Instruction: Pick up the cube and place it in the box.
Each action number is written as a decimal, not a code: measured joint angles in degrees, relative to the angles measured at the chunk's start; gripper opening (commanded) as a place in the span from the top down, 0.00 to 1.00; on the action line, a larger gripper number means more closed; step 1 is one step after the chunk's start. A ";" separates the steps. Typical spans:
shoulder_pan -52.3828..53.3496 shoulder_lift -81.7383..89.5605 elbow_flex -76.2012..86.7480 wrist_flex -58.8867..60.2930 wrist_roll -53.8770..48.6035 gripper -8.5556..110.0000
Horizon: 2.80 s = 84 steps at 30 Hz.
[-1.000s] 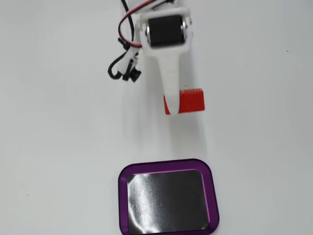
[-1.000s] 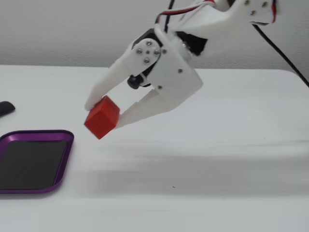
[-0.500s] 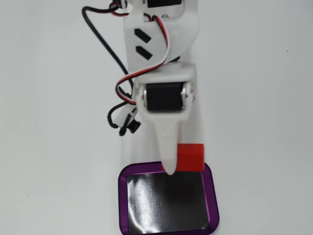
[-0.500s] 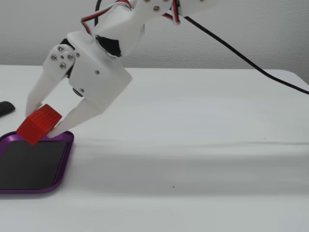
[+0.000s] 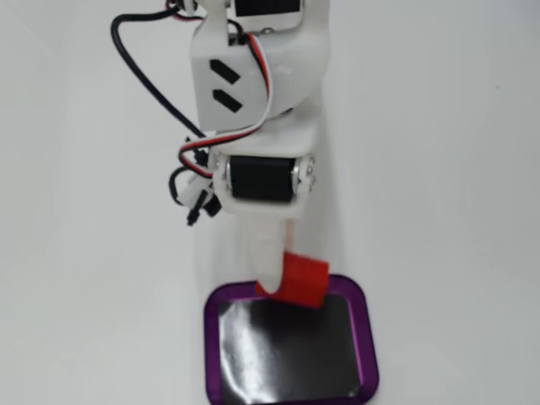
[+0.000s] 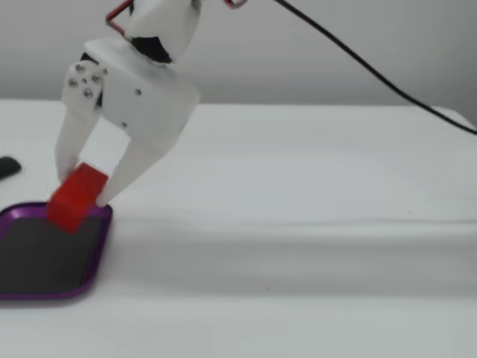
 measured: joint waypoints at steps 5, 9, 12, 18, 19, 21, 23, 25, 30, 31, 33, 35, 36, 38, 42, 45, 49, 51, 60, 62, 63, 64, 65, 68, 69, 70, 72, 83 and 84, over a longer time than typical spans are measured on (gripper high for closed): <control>-0.26 0.00 0.00 4.31 -0.09 0.72; -0.26 0.00 -0.09 7.91 -0.35 0.72; -0.26 0.00 -1.05 13.27 -0.35 0.72; -0.26 4.57 -4.13 27.60 -0.44 0.72; -0.70 6.33 -4.22 29.18 -0.44 0.72; -1.49 9.84 -4.39 32.26 -0.44 0.72; -2.55 14.06 -4.39 34.01 -0.62 0.72; -2.64 18.63 -3.87 35.60 -0.62 0.72; -1.93 31.55 5.80 36.56 -0.62 0.72; -1.93 34.19 9.14 36.65 -0.62 0.72; -2.29 39.81 16.61 36.39 -0.62 0.72; -2.46 46.05 24.96 34.37 -0.62 0.72; -2.46 49.39 29.27 32.87 -0.70 0.72; -2.29 56.43 38.41 29.00 -0.79 0.72; -1.67 71.63 57.57 17.49 -0.70 0.72; -1.76 83.14 72.60 8.79 -0.70 0.72; 0.44 98.00 91.05 1.14 -0.88 0.72; 0.70 105.12 99.05 -0.53 -0.88 0.72; 1.32 131.48 120.76 1.93 -0.97 0.72; 1.14 132.54 122.96 5.01 -0.88 0.72; 1.14 132.54 123.57 6.15 -0.88 0.72; 1.14 132.54 123.93 7.03 -0.88 0.72; 1.14 132.54 124.19 7.56 -0.88 0.72; 1.14 132.54 124.54 8.53 -0.88 0.79; 1.14 132.54 124.63 8.70 -0.88 0.83; 1.14 132.54 124.63 8.79 -0.88 0.89; 1.14 132.54 124.63 9.58 -0.88 0.93; 1.14 132.54 124.63 11.25 -0.88 0.93; 1.14 132.54 124.63 11.69 -0.97 0.93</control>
